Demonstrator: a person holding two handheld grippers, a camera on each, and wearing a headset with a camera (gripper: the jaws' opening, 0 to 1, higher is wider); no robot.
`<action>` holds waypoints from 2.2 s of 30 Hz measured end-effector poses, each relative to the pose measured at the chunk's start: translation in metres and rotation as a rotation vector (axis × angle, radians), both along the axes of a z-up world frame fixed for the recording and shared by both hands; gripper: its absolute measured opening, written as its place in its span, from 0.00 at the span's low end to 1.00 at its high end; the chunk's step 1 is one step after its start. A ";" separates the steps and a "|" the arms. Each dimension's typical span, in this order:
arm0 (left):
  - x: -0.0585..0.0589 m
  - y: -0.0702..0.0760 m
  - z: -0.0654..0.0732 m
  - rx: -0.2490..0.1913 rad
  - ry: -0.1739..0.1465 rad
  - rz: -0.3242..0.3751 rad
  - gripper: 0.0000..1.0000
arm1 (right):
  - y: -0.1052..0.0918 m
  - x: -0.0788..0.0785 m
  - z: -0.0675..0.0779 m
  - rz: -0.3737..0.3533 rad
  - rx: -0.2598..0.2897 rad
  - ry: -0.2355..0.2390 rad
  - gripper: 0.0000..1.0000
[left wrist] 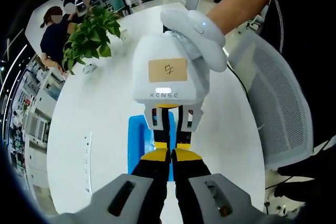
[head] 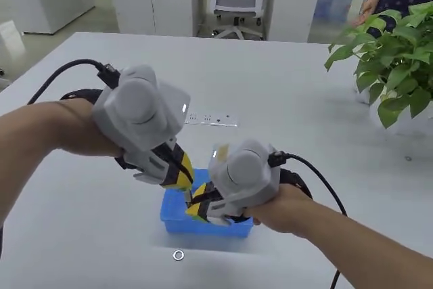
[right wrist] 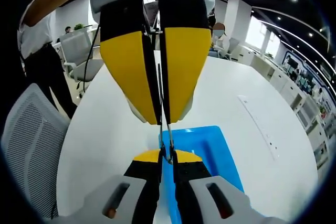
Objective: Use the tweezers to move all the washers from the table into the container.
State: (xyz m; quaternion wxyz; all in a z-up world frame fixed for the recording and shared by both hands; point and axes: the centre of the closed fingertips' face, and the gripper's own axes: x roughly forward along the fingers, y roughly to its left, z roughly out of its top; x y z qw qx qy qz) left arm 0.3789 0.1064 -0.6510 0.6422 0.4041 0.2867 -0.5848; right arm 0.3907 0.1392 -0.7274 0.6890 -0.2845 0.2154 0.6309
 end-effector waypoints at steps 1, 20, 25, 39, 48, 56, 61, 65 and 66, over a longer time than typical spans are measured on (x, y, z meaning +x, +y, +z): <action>0.002 -0.001 -0.001 -0.002 0.001 -0.001 0.05 | 0.000 0.002 -0.001 -0.002 0.000 0.000 0.09; 0.027 -0.003 -0.026 -0.005 0.033 -0.006 0.05 | -0.006 0.025 -0.027 -0.021 -0.007 0.045 0.09; 0.032 -0.003 -0.033 -0.002 0.043 -0.009 0.05 | -0.006 0.029 -0.034 -0.023 -0.009 0.061 0.09; 0.046 0.002 -0.052 0.012 0.065 -0.011 0.05 | -0.002 0.039 -0.052 -0.024 -0.018 0.094 0.10; 0.049 0.004 -0.060 0.015 0.079 -0.009 0.05 | 0.001 0.042 -0.061 -0.021 -0.022 0.111 0.10; 0.050 0.006 -0.063 0.018 0.083 -0.007 0.05 | 0.001 0.043 -0.064 -0.022 -0.027 0.116 0.10; 0.049 0.007 -0.062 0.019 0.082 -0.007 0.05 | 0.001 0.042 -0.063 -0.021 -0.029 0.114 0.10; 0.049 0.008 -0.061 0.022 0.076 -0.006 0.05 | 0.002 0.042 -0.062 -0.022 -0.028 0.112 0.10; 0.049 0.008 -0.061 0.023 0.074 -0.006 0.05 | 0.002 0.042 -0.062 -0.022 -0.028 0.111 0.10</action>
